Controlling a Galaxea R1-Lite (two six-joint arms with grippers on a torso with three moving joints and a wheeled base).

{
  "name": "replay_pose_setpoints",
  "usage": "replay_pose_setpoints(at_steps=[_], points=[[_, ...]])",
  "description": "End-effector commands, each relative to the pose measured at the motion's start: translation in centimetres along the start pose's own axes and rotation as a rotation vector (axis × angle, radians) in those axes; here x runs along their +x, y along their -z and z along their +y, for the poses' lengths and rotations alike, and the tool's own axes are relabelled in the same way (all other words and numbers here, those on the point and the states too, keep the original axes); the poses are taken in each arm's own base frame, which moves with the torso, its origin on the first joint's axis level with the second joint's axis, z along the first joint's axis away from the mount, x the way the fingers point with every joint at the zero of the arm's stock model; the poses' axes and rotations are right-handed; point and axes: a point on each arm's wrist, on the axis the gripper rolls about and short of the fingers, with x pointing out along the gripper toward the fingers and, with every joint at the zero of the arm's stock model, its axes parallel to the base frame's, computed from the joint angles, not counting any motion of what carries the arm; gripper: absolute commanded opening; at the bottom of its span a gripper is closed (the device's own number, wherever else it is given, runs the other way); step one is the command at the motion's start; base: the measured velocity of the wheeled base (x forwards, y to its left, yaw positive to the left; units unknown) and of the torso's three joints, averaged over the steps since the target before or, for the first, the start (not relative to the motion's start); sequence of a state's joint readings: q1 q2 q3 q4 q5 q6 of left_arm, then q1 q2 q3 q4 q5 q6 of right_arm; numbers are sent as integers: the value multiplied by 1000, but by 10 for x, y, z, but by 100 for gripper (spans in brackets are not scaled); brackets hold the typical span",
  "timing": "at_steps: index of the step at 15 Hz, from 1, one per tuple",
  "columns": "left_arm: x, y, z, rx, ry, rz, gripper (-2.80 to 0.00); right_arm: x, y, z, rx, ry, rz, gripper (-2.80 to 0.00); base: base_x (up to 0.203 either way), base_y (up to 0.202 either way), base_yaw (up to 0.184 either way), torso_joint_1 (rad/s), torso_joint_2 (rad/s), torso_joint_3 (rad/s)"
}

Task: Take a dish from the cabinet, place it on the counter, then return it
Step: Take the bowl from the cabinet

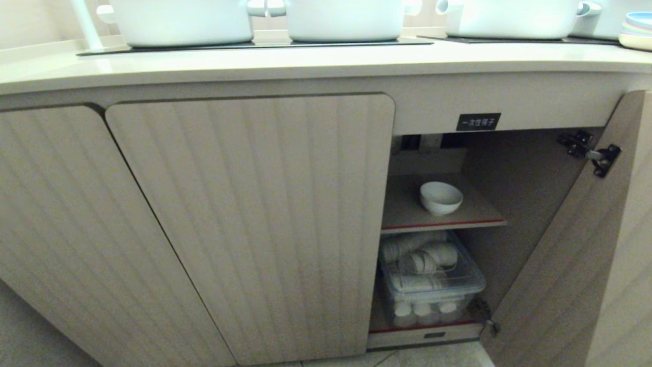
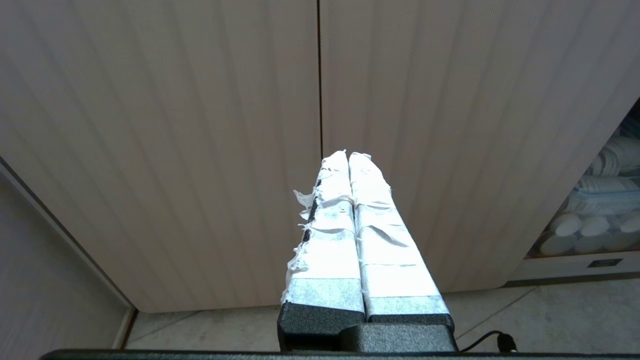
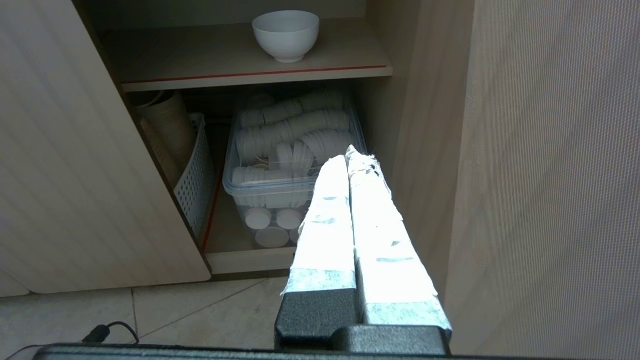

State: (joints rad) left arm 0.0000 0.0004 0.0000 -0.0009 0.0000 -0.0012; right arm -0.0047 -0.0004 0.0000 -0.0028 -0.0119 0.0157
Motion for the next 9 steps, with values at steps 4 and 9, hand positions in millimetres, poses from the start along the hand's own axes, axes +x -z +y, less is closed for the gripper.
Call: replay_pose_setpoints(at_steps=[4,9], points=[[0,0,0,0,0,-1,-280,0,0,0,0,0,0,-280,0,0,0,0,0,0],[0,0,0,0,0,-1,-280,0,0,0,0,0,0,-280,0,0,0,0,0,0]])
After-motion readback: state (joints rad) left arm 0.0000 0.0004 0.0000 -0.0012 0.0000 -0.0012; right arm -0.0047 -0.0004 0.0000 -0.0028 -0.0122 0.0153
